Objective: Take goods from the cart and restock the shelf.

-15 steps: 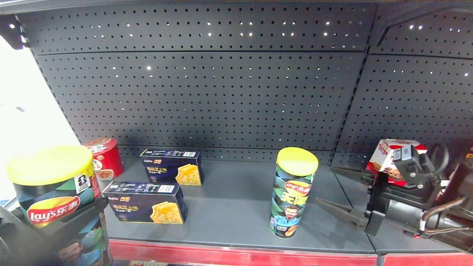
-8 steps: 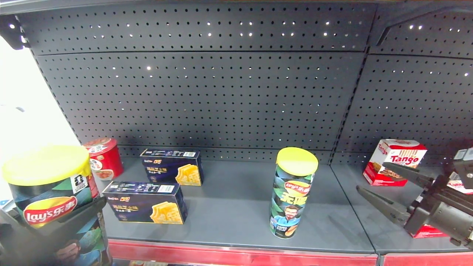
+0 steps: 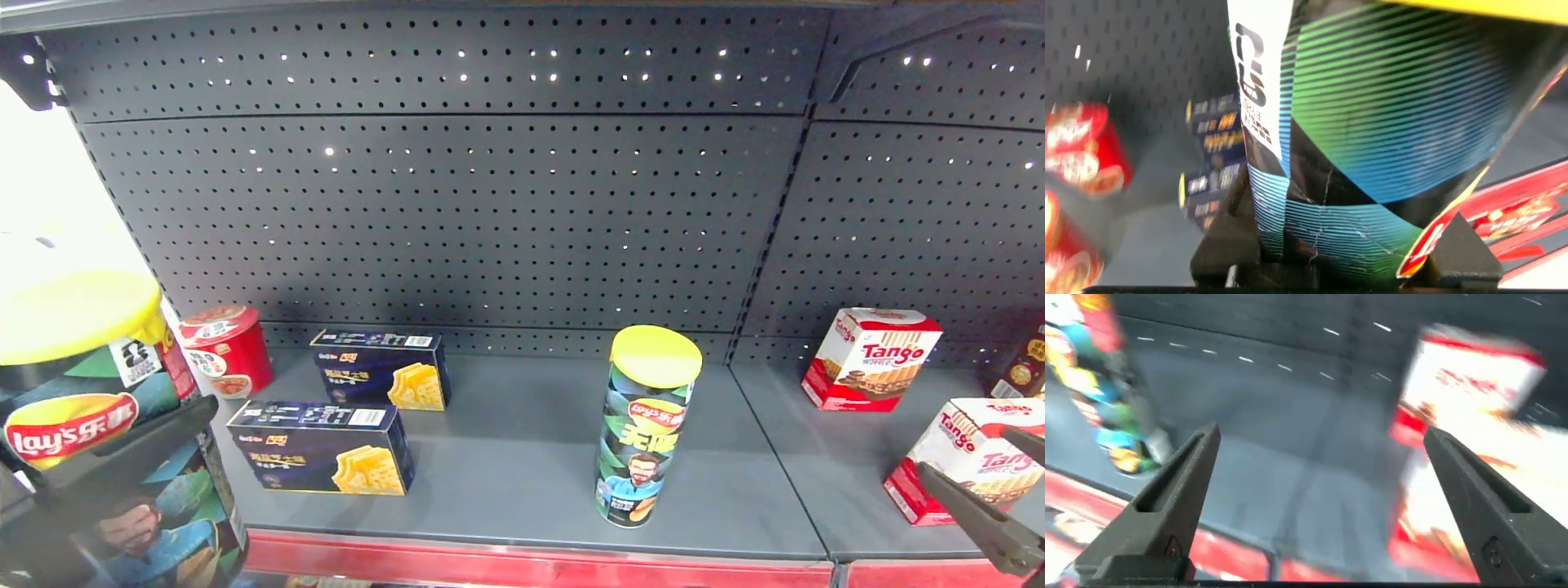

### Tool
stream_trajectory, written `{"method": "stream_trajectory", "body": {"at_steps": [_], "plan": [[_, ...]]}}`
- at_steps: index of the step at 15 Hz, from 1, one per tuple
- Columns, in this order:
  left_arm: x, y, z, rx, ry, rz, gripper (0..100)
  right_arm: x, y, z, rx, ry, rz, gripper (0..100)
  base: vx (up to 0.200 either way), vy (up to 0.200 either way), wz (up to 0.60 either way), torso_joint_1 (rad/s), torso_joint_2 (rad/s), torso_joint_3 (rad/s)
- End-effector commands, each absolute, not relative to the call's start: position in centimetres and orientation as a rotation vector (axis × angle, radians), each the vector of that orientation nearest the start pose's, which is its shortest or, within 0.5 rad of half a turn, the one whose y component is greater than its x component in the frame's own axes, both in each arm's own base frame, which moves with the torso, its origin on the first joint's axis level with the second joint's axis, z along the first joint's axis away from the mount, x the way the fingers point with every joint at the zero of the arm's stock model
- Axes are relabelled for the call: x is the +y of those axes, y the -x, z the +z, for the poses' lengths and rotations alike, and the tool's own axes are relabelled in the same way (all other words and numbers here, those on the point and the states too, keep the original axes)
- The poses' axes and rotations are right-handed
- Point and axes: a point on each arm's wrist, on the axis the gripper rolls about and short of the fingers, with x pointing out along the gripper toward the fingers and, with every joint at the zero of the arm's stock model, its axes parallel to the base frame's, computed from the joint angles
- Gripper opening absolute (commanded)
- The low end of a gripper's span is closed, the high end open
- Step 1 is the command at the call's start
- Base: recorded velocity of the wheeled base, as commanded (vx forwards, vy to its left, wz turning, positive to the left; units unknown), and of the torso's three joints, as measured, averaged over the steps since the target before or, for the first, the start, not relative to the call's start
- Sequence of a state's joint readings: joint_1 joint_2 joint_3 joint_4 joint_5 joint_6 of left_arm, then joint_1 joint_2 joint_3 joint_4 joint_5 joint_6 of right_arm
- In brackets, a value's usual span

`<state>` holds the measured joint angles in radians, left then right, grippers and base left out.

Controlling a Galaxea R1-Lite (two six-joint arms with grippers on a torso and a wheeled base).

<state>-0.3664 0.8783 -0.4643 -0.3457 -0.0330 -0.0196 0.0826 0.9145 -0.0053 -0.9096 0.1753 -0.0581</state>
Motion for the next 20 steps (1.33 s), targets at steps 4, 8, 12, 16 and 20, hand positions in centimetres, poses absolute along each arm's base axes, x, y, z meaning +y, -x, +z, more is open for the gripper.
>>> {"method": "stream_trajectory", "body": {"at_steps": [4,8,12,16,20], "plan": [[-4.5,-10.6,24.2,0.045,0.009,-0.484,0,0.0,2.3,9.3,-0.083,0.074,0.094,100,0.000,0.000,0.00,0.000,0.00,0.000],[-4.8,-10.8,24.2,0.051,0.008,-0.507,0,0.0,2.4,8.2,-0.039,0.098,0.006,100,0.000,0.000,0.00,0.000,0.00,0.000],[-4.8,-10.7,24.1,0.053,0.009,-0.507,0,0.0,2.4,8.3,-0.046,0.104,-0.022,100,0.000,0.000,0.00,0.000,0.00,0.000],[-4.7,-10.6,24.6,0.032,0.012,-0.503,0,-0.1,2.3,8.2,-0.059,0.095,-0.078,100,0.000,0.000,0.00,0.000,0.00,0.000],[-4.8,-10.7,24.8,0.029,0.013,-0.508,0,0.0,2.3,8.2,-0.062,0.098,-0.020,100,0.000,0.000,-0.30,0.002,0.00,0.002]]}}
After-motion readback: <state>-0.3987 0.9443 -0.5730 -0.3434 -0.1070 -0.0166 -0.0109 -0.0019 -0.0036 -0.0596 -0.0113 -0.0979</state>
